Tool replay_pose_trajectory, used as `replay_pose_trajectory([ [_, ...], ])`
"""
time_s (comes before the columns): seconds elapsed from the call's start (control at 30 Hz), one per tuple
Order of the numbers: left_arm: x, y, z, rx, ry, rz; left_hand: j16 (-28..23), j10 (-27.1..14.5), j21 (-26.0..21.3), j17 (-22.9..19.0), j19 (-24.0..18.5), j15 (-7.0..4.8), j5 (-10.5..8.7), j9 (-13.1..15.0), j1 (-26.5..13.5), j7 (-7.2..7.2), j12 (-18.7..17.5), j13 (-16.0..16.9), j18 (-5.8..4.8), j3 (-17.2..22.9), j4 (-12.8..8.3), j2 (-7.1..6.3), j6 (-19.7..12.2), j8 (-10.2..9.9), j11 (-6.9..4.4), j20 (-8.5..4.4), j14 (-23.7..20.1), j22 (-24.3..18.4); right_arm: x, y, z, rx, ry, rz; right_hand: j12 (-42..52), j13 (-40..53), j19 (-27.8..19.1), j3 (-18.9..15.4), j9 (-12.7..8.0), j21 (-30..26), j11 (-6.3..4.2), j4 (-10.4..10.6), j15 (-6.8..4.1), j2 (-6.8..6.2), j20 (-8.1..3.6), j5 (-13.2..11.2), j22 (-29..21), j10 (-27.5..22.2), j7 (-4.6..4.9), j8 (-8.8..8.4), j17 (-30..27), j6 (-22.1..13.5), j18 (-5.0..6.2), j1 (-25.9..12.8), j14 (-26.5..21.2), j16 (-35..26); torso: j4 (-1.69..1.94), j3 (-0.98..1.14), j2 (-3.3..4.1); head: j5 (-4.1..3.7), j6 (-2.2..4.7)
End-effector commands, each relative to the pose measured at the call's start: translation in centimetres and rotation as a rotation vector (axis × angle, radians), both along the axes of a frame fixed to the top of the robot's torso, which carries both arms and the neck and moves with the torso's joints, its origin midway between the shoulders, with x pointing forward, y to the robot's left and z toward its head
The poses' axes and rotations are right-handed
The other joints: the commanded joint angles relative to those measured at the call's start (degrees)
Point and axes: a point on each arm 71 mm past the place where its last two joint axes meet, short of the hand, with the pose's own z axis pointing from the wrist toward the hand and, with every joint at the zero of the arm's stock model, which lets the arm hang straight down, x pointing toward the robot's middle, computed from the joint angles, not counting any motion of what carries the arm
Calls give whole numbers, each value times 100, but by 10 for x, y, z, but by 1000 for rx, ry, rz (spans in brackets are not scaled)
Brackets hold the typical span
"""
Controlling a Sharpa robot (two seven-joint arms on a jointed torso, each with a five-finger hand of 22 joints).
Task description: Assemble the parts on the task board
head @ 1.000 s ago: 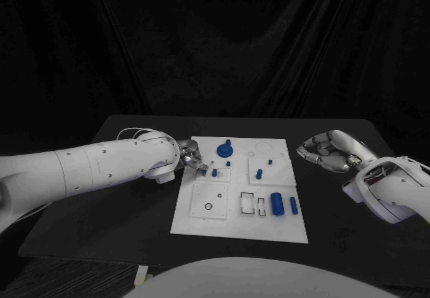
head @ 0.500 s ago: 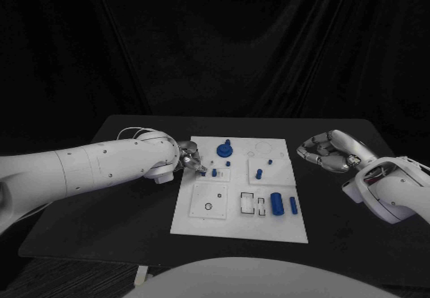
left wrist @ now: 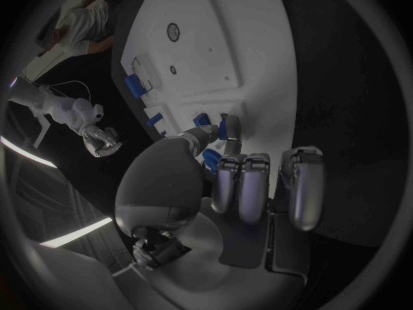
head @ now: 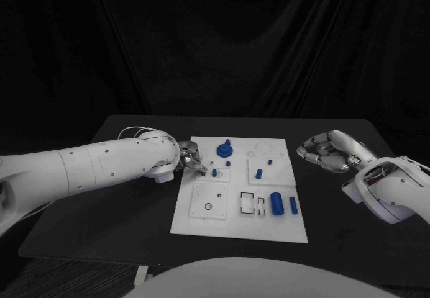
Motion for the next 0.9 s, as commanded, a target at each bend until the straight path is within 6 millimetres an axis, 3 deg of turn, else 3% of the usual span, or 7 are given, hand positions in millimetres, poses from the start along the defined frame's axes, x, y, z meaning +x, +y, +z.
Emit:
replay_pose_trajectory([
  [0.03,-1,-1,-1,1,10,-12,15,606,-8,1510,89,-11,18,4,21,-49,20,1510,47,143,-154,8,1,-26,1,-15,606,1281,0,0,-1,-4,9,-9,7,1508,183,24,-10,-25,-36,-2,-45,-6,-41,34,1166,609,7,-35,1185,45,-55,72,513,-22,0,-2,1,1,-1],
  [0.9,-1,-1,2,7,-51,-49,15,606,-6,1510,91,-5,-15,-11,64,-36,20,1510,45,195,-212,-9,1,-44,10,-10,606,1283,0,-1,-3,-7,14,-12,7,1508,181,42,-10,-30,-36,-15,-44,-7,-41,47,1165,609,9,-35,1176,45,-54,79,511,-30,2,0,-3,24,-1],
])
